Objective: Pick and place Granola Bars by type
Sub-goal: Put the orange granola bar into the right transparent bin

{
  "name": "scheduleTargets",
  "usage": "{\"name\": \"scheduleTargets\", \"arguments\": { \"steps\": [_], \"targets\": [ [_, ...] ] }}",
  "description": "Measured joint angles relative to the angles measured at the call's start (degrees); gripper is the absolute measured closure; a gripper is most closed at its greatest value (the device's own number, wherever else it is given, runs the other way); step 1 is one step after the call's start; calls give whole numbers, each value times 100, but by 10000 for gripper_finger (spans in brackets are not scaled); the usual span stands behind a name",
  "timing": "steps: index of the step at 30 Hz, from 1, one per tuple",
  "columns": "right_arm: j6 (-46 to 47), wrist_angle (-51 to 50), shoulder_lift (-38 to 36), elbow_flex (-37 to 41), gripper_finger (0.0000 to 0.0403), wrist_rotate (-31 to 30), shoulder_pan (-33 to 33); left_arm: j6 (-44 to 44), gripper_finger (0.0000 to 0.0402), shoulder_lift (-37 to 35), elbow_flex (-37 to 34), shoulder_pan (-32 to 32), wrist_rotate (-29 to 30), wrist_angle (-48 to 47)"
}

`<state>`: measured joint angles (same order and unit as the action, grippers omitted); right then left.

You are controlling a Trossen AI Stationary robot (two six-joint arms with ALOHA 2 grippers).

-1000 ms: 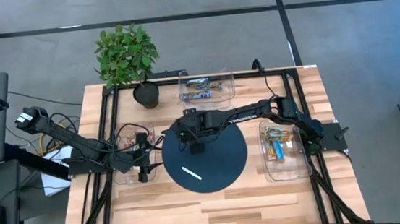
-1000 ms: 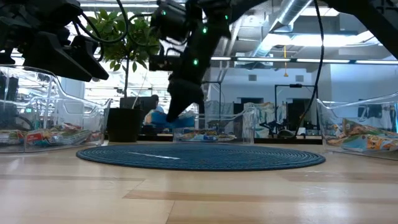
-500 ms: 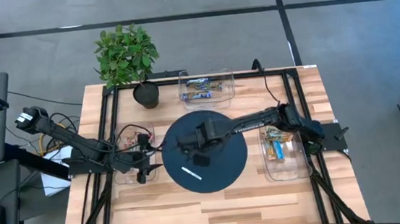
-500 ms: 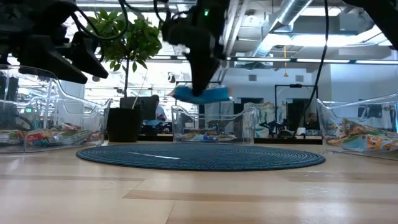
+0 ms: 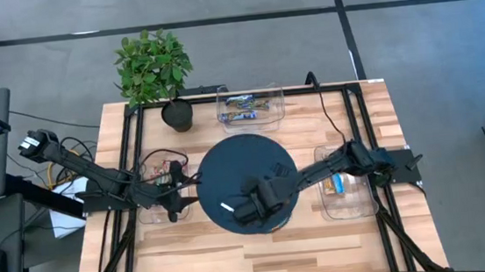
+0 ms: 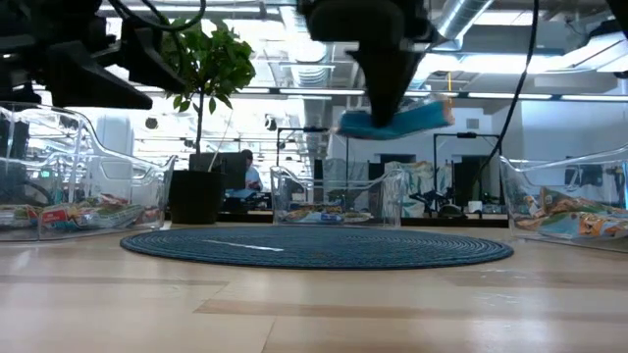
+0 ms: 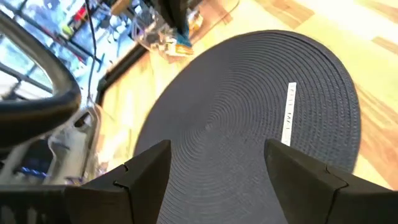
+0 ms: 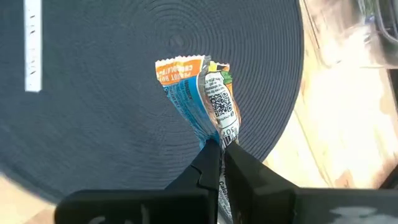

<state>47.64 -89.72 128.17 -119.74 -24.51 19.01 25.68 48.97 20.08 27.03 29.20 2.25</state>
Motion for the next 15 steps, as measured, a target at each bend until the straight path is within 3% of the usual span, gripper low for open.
{"name": "scheduleTargets", "arguments": {
  "steps": [9, 15],
  "targets": [
    [577, -39, -401, 9, 402, -724, 470, 557, 150, 2, 0, -211, 8, 180],
    [959, -24, -1069, 668, 402, -1072, 631, 567, 150, 2, 0, -503, -25, 215]
  ]
}}
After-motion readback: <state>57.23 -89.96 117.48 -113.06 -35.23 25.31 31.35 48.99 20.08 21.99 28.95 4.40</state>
